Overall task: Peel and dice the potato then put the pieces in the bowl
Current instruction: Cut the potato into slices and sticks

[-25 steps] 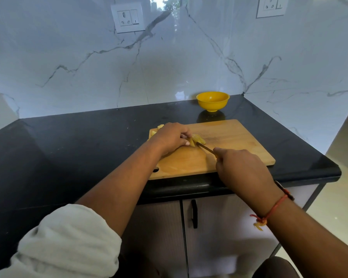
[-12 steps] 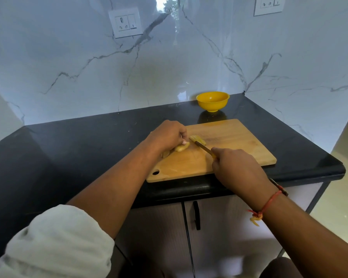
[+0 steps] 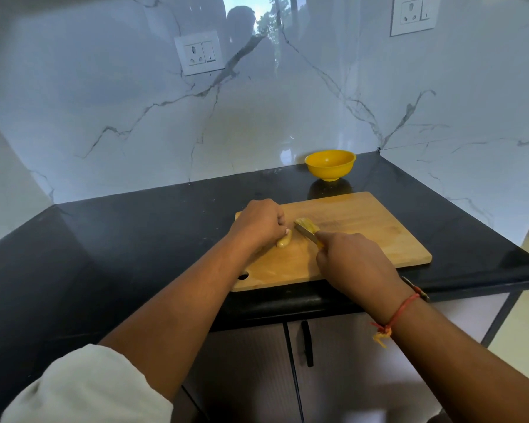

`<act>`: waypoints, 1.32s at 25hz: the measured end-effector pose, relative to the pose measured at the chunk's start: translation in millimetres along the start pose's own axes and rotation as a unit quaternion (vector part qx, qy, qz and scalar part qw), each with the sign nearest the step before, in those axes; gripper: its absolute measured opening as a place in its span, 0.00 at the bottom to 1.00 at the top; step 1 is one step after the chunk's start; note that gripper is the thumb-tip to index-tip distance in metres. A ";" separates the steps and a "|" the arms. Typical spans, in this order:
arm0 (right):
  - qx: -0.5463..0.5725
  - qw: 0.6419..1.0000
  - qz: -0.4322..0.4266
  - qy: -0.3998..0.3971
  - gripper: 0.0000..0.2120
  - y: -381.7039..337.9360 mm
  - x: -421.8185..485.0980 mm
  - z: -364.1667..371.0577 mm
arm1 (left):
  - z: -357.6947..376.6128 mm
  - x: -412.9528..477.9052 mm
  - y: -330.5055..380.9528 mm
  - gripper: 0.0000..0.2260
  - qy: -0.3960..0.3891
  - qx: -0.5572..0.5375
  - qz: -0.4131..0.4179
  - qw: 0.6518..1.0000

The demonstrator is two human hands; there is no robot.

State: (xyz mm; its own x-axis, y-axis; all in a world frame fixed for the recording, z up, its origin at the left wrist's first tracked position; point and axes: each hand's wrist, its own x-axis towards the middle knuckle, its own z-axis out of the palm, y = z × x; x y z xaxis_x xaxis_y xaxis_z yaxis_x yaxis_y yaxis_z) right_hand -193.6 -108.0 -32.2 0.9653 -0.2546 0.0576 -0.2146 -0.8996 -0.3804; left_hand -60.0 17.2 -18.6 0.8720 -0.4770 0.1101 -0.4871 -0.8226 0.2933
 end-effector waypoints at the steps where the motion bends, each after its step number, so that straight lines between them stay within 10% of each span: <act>1: 0.001 1.000 -0.003 -0.001 0.22 -0.2 0.5 0.1 | -1.5 -1.1 -0.5 0.03 -0.007 -0.014 -0.005 1.000; 6: 0.000 1.000 -0.026 -0.004 0.21 -2.0 4.3 1.6 | -10.8 -10.4 -8.2 0.11 -0.083 -0.078 0.001 0.993; 33: -0.043 0.999 -0.014 -0.018 0.13 -20.0 32.9 3.7 | 25.5 -22.6 -17.1 0.10 0.081 -0.155 0.036 0.984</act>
State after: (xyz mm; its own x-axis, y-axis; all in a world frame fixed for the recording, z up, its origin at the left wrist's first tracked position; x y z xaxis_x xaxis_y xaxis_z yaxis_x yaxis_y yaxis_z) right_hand -157.0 -97.1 -26.1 0.9754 -0.2181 0.0334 -0.1984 -0.9333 -0.2992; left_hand -72.6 34.2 -50.4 0.8446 -0.4545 0.2830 -0.5309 -0.6426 0.5524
